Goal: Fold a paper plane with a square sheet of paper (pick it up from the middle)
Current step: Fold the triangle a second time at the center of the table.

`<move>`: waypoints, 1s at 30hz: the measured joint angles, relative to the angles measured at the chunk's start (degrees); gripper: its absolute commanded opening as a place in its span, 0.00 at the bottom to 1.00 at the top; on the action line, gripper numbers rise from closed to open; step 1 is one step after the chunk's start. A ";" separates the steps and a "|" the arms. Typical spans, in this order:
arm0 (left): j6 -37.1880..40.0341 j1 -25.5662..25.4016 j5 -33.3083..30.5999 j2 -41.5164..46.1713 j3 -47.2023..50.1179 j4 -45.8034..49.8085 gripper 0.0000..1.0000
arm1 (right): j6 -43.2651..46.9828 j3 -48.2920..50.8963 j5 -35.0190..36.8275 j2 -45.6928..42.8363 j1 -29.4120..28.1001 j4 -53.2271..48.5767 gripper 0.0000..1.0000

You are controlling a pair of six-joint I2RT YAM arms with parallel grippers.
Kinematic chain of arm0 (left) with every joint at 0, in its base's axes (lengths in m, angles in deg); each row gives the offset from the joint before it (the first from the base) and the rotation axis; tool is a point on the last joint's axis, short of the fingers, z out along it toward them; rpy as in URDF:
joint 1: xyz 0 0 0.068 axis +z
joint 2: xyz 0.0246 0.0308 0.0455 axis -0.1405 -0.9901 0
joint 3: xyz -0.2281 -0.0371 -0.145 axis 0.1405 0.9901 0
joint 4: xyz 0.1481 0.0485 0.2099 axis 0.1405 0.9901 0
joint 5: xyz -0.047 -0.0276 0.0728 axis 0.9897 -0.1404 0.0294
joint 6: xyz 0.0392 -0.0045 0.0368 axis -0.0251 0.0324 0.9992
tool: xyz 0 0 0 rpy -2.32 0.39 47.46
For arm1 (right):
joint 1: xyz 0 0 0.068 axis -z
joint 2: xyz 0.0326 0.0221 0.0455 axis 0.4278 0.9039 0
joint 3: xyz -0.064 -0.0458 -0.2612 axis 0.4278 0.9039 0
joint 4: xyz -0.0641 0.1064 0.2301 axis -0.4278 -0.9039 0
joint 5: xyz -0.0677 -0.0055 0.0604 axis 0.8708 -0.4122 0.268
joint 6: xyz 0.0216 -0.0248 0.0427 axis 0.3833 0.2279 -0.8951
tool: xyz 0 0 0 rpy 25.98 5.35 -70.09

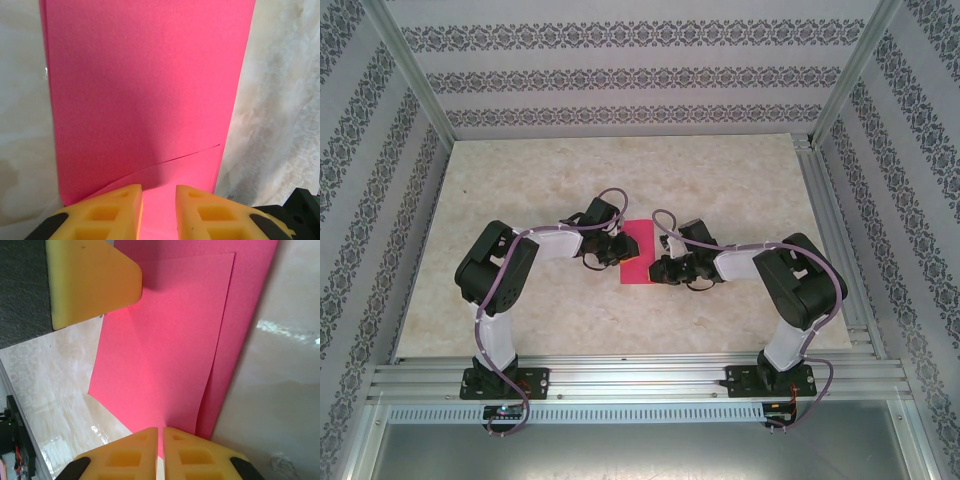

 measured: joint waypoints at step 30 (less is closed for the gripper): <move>0.79 -0.02 0.17 -0.44 -0.87 1.03 0.27 | 2.36 -4.04 3.30 -8.55 -2.03 -14.71 0.12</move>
